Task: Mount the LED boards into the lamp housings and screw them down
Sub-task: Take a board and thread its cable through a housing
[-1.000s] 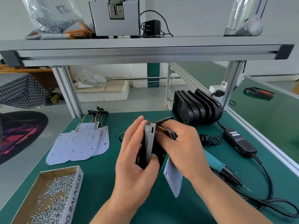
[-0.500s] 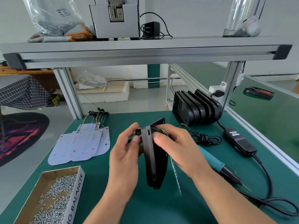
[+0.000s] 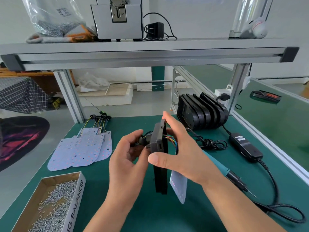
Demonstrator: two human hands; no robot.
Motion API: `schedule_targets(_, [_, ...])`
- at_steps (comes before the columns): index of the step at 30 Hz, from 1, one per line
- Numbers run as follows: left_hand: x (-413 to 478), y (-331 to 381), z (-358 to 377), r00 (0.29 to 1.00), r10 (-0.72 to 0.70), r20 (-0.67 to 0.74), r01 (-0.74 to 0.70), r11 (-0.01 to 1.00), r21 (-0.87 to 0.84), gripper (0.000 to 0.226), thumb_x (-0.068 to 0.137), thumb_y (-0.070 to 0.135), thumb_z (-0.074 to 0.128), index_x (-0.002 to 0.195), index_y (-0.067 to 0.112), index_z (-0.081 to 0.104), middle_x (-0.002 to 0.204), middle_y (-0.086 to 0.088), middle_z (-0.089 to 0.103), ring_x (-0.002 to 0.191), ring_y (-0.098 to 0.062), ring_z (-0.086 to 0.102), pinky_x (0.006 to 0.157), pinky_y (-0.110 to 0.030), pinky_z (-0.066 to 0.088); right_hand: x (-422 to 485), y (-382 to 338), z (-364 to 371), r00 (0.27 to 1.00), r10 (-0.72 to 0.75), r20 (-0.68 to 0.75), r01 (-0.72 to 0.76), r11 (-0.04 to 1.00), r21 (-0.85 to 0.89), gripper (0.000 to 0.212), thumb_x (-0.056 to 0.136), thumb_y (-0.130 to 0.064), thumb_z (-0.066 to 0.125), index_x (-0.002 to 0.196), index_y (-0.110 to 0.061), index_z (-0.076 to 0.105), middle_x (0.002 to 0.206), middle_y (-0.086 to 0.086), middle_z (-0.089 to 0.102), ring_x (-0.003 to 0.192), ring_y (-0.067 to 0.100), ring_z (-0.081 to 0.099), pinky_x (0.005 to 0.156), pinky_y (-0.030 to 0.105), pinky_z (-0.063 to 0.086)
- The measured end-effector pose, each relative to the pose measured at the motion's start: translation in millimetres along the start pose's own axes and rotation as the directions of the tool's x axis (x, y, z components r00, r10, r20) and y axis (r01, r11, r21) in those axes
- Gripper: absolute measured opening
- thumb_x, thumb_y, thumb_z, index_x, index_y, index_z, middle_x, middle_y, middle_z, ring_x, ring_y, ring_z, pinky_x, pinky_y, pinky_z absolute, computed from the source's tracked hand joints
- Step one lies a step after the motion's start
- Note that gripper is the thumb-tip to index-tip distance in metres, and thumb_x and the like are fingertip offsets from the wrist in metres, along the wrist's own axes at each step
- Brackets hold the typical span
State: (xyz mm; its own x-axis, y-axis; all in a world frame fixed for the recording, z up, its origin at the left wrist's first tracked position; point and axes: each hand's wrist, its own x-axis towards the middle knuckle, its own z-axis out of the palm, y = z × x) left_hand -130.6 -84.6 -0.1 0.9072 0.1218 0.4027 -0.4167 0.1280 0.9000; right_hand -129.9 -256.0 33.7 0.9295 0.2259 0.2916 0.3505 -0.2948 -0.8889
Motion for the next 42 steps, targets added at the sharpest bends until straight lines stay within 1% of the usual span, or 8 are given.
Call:
schedule_targets(6, [6, 11, -7, 0.977, 0.147, -0.157, -0.154, 0.988, -0.03, 0.03, 0.092, 0.026, 0.074, 0.118, 0.04, 0.073, 0.098, -0.002, 0.08, 0.092, -0.016, 0.078, 0.089, -0.024, 0.06, -2, -1, -6, 0.979, -0.177, -0.105, 0.195, 0.96, 0.2, 0.102, 0.069, -0.036, 0.09, 0.159, -0.035, 0.042, 0.155, 0.002, 0.043, 0.141, 0.021, 0.055, 0.112, 0.029, 0.048])
schedule_targets(11, [9, 13, -11, 0.954, 0.241, -0.177, -0.237, 0.97, 0.042, 0.03, 0.095, 0.029, 0.072, 0.122, 0.043, 0.069, 0.09, 0.005, 0.079, 0.086, -0.012, 0.076, 0.085, -0.019, 0.058, 2, 23, 9, 0.972, -0.116, -0.204, 0.186, 0.911, 0.368, 0.103, 0.063, -0.049, 0.101, 0.15, -0.036, 0.048, 0.147, 0.025, 0.052, 0.133, 0.044, 0.058, 0.113, 0.052, 0.05])
schedule_targets(17, [5, 3, -6, 0.97, 0.231, -0.081, -0.23, 0.973, 0.016, 0.034, 0.101, 0.022, 0.069, 0.129, 0.04, 0.069, 0.108, -0.014, 0.077, 0.104, -0.02, 0.077, 0.093, -0.028, 0.059, 8, 41, 3, 0.974, 0.034, -0.224, 0.074, 0.886, 0.457, 0.109, 0.065, -0.043, 0.101, 0.154, -0.02, 0.041, 0.133, -0.004, 0.071, 0.123, 0.017, 0.068, 0.103, 0.028, 0.052])
schedule_targets(22, [2, 1, -6, 0.961, 0.275, -0.016, -0.272, 0.957, 0.099, 0.035, 0.104, 0.021, 0.063, 0.131, 0.044, 0.066, 0.11, -0.014, 0.076, 0.104, -0.016, 0.077, 0.089, -0.027, 0.06, -1, 47, -18, 0.98, 0.021, -0.197, 0.069, 0.896, 0.438, 0.107, 0.065, -0.048, 0.102, 0.152, -0.025, 0.043, 0.136, -0.002, 0.069, 0.125, 0.021, 0.067, 0.104, 0.032, 0.052])
schedule_targets(30, [4, -1, -11, 0.925, 0.38, -0.027, -0.366, 0.907, 0.21, 0.025, 0.105, 0.036, 0.063, 0.129, 0.041, 0.065, 0.117, -0.006, 0.075, 0.103, -0.026, 0.079, 0.09, -0.056, 0.063, 5, 39, 17, 0.961, 0.075, -0.265, 0.13, 0.726, 0.676, 0.113, 0.054, -0.043, 0.106, 0.145, -0.01, 0.048, 0.133, 0.015, 0.065, 0.117, 0.03, 0.066, 0.108, 0.047, 0.053])
schedule_targets(32, [6, 0, -12, 0.882, 0.471, 0.012, -0.455, 0.844, 0.285, 0.025, 0.108, 0.032, 0.063, 0.132, 0.029, 0.067, 0.117, 0.008, 0.072, 0.102, -0.027, 0.078, 0.089, -0.049, 0.061, 3, 41, 12, 0.966, 0.071, -0.248, 0.116, 0.739, 0.663, 0.111, 0.055, -0.042, 0.106, 0.145, -0.011, 0.049, 0.133, 0.014, 0.065, 0.118, 0.029, 0.064, 0.109, 0.048, 0.052])
schedule_targets(37, [9, -1, -12, 0.895, 0.435, 0.092, -0.443, 0.853, 0.277, 0.036, 0.105, 0.008, 0.06, 0.14, 0.015, 0.066, 0.115, 0.001, 0.071, 0.104, -0.017, 0.077, 0.091, -0.03, 0.059, -2, 40, -27, 0.989, 0.061, -0.134, 0.018, 0.853, 0.522, 0.109, 0.06, -0.039, 0.104, 0.15, -0.017, 0.046, 0.136, 0.002, 0.065, 0.121, 0.02, 0.065, 0.104, 0.034, 0.052])
schedule_targets(42, [3, 2, -3, 0.974, 0.22, 0.059, -0.227, 0.928, 0.295, 0.028, 0.104, 0.029, 0.058, 0.122, 0.05, 0.06, 0.094, 0.012, 0.08, 0.1, -0.015, 0.077, 0.087, -0.032, 0.055, -7, 39, -35, 0.993, -0.026, -0.119, 0.066, 0.937, 0.342, 0.093, 0.073, -0.034, 0.094, 0.153, -0.036, 0.049, 0.158, -0.001, 0.053, 0.142, 0.021, 0.055, 0.119, 0.047, 0.043])
